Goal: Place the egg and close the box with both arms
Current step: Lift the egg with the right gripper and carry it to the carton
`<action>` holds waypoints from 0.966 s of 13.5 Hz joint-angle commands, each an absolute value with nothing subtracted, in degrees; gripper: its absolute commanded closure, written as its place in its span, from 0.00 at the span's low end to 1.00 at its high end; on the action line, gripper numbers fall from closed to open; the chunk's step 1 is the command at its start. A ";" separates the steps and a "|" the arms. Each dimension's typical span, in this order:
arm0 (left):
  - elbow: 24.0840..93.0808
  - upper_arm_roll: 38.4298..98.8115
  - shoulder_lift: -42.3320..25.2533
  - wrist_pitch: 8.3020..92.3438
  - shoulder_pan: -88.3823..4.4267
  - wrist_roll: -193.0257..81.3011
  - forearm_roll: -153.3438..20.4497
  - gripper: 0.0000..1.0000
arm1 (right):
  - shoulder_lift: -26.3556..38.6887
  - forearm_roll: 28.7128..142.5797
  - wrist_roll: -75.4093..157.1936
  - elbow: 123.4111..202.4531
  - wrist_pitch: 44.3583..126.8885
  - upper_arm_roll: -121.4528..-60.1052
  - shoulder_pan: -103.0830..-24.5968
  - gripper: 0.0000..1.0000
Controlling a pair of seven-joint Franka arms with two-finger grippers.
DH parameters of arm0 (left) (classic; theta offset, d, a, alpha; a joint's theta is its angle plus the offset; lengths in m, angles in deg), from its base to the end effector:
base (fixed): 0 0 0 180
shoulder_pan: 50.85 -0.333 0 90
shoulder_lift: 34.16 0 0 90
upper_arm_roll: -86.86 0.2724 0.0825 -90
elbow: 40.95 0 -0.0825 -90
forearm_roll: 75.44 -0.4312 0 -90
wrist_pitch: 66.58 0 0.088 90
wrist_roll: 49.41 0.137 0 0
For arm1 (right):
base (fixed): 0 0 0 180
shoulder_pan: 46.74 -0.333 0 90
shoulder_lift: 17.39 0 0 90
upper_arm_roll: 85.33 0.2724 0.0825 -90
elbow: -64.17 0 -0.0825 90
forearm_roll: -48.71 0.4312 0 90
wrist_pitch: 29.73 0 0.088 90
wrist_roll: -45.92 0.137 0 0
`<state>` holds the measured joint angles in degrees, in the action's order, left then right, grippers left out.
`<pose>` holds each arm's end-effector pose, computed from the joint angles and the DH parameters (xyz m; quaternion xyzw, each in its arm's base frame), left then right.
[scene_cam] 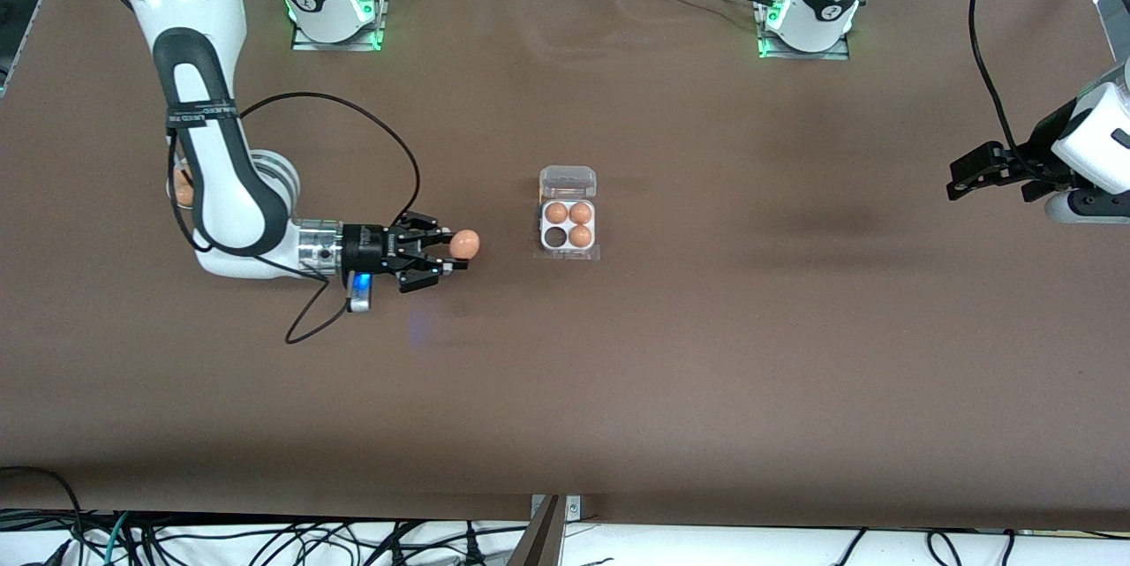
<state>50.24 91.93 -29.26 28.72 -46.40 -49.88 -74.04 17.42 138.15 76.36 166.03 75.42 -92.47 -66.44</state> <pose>0.6290 0.0022 0.4957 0.9999 0.0106 -0.0067 0.0084 0.6194 0.2525 0.1590 -0.6448 0.4650 0.3841 0.4696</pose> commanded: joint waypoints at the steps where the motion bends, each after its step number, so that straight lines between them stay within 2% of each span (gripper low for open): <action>1: 48.78 91.87 -28.98 27.47 -46.55 -50.29 -74.74 0.00 | 19.70 146.24 78.00 166.21 78.01 -92.10 -69.41 0.73; 6: 48.78 91.87 -28.89 27.47 -46.55 -50.29 -74.74 0.00 | 22.68 153.29 76.95 165.95 84.25 -87.89 -72.14 0.73; 13: 48.78 91.87 -28.89 27.47 -46.55 -50.29 -74.82 0.00 | 27.00 157.26 71.50 165.60 85.49 -85.69 -73.72 0.73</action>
